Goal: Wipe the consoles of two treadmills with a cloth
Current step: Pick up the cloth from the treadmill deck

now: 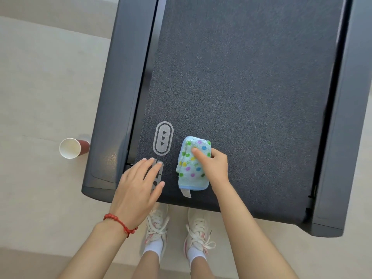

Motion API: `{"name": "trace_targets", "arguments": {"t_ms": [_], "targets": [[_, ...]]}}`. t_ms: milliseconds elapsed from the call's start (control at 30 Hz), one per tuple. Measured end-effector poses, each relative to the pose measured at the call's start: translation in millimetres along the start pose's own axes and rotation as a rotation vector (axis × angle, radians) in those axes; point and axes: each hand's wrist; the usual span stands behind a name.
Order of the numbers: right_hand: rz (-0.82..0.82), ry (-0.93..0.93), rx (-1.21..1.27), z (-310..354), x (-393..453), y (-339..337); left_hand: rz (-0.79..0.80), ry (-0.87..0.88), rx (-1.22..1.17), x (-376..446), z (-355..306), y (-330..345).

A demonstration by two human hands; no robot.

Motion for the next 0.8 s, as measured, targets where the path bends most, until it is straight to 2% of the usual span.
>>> {"name": "trace_targets", "arguments": {"t_ms": [267, 600, 800], "targets": [[0.108, 0.021, 0.21, 74.4, -93.7, -23.4, -0.047, -0.046, 0.01, -17.3, -3.0, -91.9], [0.224, -0.135, 0.122, 200.2, -250.9, -40.8, -0.241, -0.15, -0.027, -76.7, -25.6, -263.5], [0.299, -0.254, 0.015, 252.8, -337.7, -31.0, -0.319, -0.261, -0.009, -133.2, -26.7, -338.7]]}}
Point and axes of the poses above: each hand's wrist, its own x-axis towards the middle knuckle, its own y-axis out of the palm, z = x × y, and after that the axes turned 15 degrees about x, right-handed
